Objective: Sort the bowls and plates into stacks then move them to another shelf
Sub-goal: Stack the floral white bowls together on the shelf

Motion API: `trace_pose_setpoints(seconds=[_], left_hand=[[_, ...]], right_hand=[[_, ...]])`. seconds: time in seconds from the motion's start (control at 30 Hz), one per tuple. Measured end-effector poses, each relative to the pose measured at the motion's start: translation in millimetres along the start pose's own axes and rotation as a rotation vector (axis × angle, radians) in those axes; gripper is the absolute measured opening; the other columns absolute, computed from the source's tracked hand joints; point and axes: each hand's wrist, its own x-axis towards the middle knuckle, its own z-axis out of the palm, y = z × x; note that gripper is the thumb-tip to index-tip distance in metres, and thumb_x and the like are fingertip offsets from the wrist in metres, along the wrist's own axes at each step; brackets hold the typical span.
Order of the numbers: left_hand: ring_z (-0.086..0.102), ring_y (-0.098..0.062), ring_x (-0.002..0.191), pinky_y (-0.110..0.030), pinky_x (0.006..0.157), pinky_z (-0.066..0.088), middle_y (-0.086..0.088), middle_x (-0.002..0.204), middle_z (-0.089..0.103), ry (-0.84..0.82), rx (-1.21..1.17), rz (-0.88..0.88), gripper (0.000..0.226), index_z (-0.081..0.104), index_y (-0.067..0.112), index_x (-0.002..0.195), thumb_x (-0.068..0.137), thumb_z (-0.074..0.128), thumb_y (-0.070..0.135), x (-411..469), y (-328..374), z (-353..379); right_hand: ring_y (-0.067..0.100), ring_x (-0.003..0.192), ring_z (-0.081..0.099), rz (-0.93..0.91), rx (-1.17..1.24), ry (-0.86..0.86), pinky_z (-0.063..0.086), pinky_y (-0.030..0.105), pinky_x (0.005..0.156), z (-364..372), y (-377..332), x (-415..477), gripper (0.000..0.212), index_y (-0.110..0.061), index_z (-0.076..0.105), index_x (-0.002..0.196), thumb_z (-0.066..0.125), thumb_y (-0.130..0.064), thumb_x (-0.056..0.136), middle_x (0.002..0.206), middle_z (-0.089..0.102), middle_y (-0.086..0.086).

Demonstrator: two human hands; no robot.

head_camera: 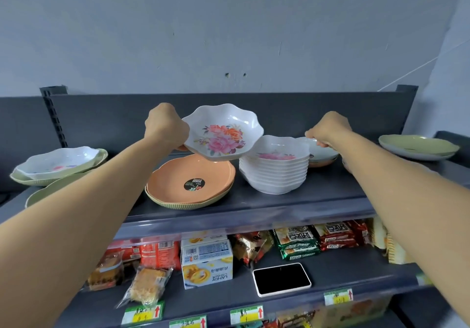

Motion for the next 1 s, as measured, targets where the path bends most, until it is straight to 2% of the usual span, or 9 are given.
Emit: trace_pose_setpoints(seconds=[0.07, 0.13, 0.2, 0.3, 0.43, 0.6, 0.77, 0.87, 1.0], left_hand=[[0.057, -0.033, 0.067, -0.037, 0.063, 0.055, -0.012, 0.073, 0.053, -0.025, -0.058, -0.006, 0.013, 0.053, 0.002, 0.073, 0.08, 0.045, -0.005, -2, 14, 7], [0.066, -0.037, 0.072, -0.042, 0.068, 0.058, -0.015, 0.078, 0.059, -0.049, -0.094, -0.005, 0.016, 0.061, -0.001, 0.082, 0.082, 0.045, -0.005, -2, 28, 19], [0.068, -0.036, 0.066, -0.039, 0.061, 0.059, -0.012, 0.07, 0.059, -0.081, -0.106, -0.004, 0.018, 0.063, -0.002, 0.085, 0.084, 0.045, -0.004, -1, 42, 33], [0.066, -0.034, 0.06, -0.028, 0.046, 0.052, -0.008, 0.06, 0.053, -0.125, -0.106, 0.012, 0.023, 0.05, 0.003, 0.064, 0.084, 0.043, -0.005, 2, 62, 56], [0.055, -0.018, 0.027, -0.011, 0.027, 0.032, -0.008, 0.051, 0.054, -0.191, -0.113, 0.022, 0.03, 0.039, 0.009, 0.057, 0.085, 0.039, -0.001, 6, 80, 85], [0.049, -0.013, 0.017, -0.008, 0.026, 0.029, -0.003, 0.025, 0.051, -0.207, -0.042, 0.014, 0.028, 0.04, 0.008, 0.061, 0.086, 0.035, -0.001, 6, 85, 109], [0.042, -0.008, 0.012, -0.005, 0.022, 0.025, 0.001, 0.019, 0.044, -0.217, 0.06, 0.006, 0.031, 0.045, 0.005, 0.055, 0.084, 0.039, -0.004, 8, 83, 119], [0.042, -0.012, 0.026, -0.005, 0.026, 0.023, -0.002, 0.033, 0.049, -0.232, 0.089, 0.022, 0.031, 0.042, 0.006, 0.051, 0.08, 0.043, -0.005, 9, 80, 119], [0.025, -0.016, 0.044, -0.017, 0.04, 0.022, -0.001, 0.052, 0.032, -0.266, 0.116, 0.044, 0.031, 0.032, 0.009, 0.052, 0.076, 0.046, -0.004, 16, 72, 117]], right_hand=[[0.021, 0.052, 0.053, -0.046, 0.055, 0.028, 0.04, 0.023, 0.049, -7, -2, 5, 0.024, -0.01, 0.047, 0.063, 0.06, -0.01, 0.083, 0.066, 0.06, 0.008], [0.019, 0.05, 0.052, -0.077, 0.098, 0.015, 0.041, 0.023, 0.048, -15, -4, 9, 0.015, -0.008, 0.053, 0.071, 0.059, -0.01, 0.084, 0.068, 0.062, 0.009], [0.019, 0.05, 0.053, -0.104, 0.136, -0.02, 0.042, 0.023, 0.048, -23, -4, 12, 0.01, -0.003, 0.062, 0.084, 0.06, -0.012, 0.086, 0.077, 0.066, 0.013], [0.023, 0.064, 0.059, -0.156, 0.154, -0.059, 0.051, 0.032, 0.064, -30, 3, 21, 0.025, 0.007, 0.067, 0.099, 0.059, -0.015, 0.088, 0.09, 0.072, 0.02], [0.024, 0.069, 0.059, -0.19, 0.141, -0.05, 0.055, 0.036, 0.078, -38, 15, 32, 0.029, 0.007, 0.069, 0.1, 0.058, -0.017, 0.089, 0.095, 0.073, 0.021], [0.024, 0.072, 0.058, -0.234, 0.121, -0.035, 0.054, 0.038, 0.082, -41, 22, 40, 0.03, 0.009, 0.068, 0.102, 0.057, -0.016, 0.089, 0.095, 0.072, 0.021], [0.025, 0.081, 0.056, -0.275, 0.129, -0.044, 0.053, 0.043, 0.091, -34, 14, 44, 0.033, 0.007, 0.064, 0.107, 0.058, -0.019, 0.089, 0.105, 0.07, 0.022], [0.023, 0.077, 0.052, -0.311, 0.136, -0.045, 0.052, 0.045, 0.093, -27, 2, 42, 0.034, 0.008, 0.064, 0.109, 0.057, -0.018, 0.089, 0.107, 0.069, 0.023], [0.021, 0.073, 0.05, -0.354, 0.156, -0.043, 0.052, 0.044, 0.091, -17, -19, 37, 0.034, 0.01, 0.064, 0.108, 0.058, -0.017, 0.088, 0.107, 0.068, 0.024]])
